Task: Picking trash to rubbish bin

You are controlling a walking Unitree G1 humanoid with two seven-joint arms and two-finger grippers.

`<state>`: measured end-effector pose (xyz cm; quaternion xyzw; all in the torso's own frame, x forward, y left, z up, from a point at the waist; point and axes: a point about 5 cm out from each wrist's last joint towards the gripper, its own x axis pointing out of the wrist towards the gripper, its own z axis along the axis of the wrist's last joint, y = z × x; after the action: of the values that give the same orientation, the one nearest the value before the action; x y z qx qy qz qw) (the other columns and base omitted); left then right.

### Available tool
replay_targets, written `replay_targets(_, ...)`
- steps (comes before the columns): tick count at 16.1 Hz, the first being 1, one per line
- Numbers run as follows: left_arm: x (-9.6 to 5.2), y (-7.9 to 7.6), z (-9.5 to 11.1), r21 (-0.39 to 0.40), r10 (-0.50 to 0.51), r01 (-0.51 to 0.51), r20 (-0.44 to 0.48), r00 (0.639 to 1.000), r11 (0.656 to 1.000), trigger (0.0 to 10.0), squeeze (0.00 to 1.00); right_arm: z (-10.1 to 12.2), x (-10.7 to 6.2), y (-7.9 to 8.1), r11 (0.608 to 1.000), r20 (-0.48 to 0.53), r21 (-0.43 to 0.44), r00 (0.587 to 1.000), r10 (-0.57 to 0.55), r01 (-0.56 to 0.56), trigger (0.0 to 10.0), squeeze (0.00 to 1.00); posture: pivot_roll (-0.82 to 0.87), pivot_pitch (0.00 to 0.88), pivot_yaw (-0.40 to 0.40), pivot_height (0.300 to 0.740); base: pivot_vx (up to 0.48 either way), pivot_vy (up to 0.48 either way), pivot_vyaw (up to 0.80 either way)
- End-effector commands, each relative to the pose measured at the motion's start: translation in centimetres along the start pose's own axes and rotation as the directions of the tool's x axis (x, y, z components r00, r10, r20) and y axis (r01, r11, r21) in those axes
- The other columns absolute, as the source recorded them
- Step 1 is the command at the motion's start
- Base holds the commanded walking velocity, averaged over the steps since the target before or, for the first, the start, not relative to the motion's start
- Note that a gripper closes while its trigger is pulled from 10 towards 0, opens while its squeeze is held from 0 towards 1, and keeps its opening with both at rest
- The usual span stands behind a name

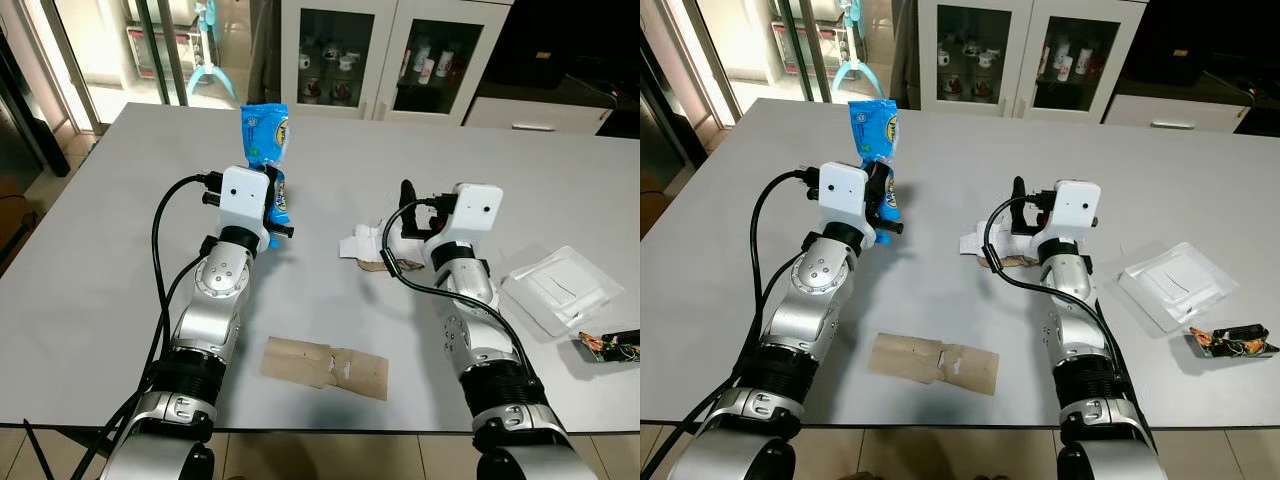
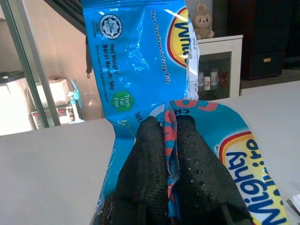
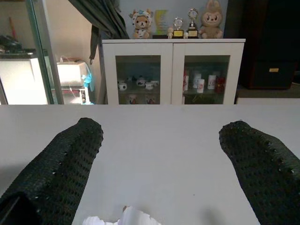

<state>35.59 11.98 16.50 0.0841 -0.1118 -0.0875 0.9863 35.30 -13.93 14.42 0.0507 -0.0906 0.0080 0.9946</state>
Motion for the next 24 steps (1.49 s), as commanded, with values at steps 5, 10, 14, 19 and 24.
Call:
replay_targets(5,-0.48,-0.61,-0.51,-0.003,-0.025,0.025,-0.003,1.000,1.000,10.0,0.00,-0.30,-0.13,0.14,1.000,0.001,-0.002,1.000,0.010,-0.010,10.0,0.00,-0.02,0.000,-0.059,0.740,0.000,0.000,0.00)
replay_targets(10,-0.68,-0.69,-0.75,0.004,-0.033,0.033,-0.010,0.999,0.999,10.0,0.00,-0.65,-0.32,0.36,1.000,-0.009,0.000,1.000,0.017,-0.017,10.0,0.00,-0.01,0.000,-0.055,0.740,-0.229,0.000,0.00)
replay_targets(14,-0.66,-0.47,-0.68,0.009,-0.032,0.032,-0.010,0.999,0.999,10.0,0.00,-0.67,-0.30,0.50,1.000,-0.011,0.004,1.000,0.018,-0.018,10.0,0.00,-0.02,0.000,-0.049,0.740,-0.270,0.000,0.00)
replay_targets(19,-0.91,-0.48,-0.90,0.005,-0.023,0.023,-0.019,1.000,1.000,10.0,0.00,-0.87,-0.58,0.17,1.000,-0.017,0.000,1.000,0.009,-0.009,10.0,0.00,-0.02,0.000,-0.053,0.740,-0.269,0.000,0.00)
replay_targets(24,-1.03,-0.32,-0.93,0.007,-0.014,0.014,-0.025,1.000,1.000,10.0,0.00,-0.77,-0.49,0.29,1.000,-0.016,0.001,1.000,0.015,-0.015,10.0,0.00,-0.02,0.000,-0.057,0.740,-0.269,0.000,0.00)
